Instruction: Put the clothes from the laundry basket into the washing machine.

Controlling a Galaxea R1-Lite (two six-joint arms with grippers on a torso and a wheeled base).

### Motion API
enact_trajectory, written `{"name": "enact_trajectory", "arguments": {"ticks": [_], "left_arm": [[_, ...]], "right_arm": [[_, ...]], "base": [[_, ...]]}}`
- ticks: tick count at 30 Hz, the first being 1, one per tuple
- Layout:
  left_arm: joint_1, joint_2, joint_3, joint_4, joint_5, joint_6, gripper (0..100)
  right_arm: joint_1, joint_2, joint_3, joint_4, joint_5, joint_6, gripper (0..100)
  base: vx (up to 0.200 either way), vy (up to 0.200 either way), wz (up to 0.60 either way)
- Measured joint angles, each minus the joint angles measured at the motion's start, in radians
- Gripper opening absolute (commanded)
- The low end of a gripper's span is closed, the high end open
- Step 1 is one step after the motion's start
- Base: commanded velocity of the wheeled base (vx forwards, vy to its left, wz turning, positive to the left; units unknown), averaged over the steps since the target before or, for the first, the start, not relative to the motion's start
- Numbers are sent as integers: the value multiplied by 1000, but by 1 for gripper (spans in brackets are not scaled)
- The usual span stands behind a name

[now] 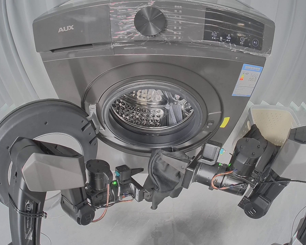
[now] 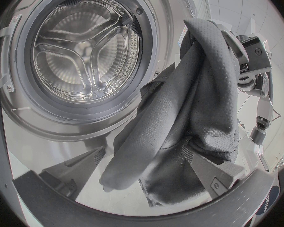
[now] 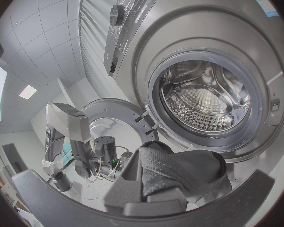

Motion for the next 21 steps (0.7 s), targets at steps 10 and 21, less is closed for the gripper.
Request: {"name": "enact_trajectory", "arguments": {"ticks": [10, 21], "left_arm": [[23, -5, 0, -1, 13, -1, 100], [91, -4, -27, 0, 49, -13, 100]], "right_arm": [[-4, 15, -36, -1, 35, -52, 0], [-2, 89, -223, 23, -67, -107, 0]], "base": [[0, 0, 0], [0, 0, 0]]}}
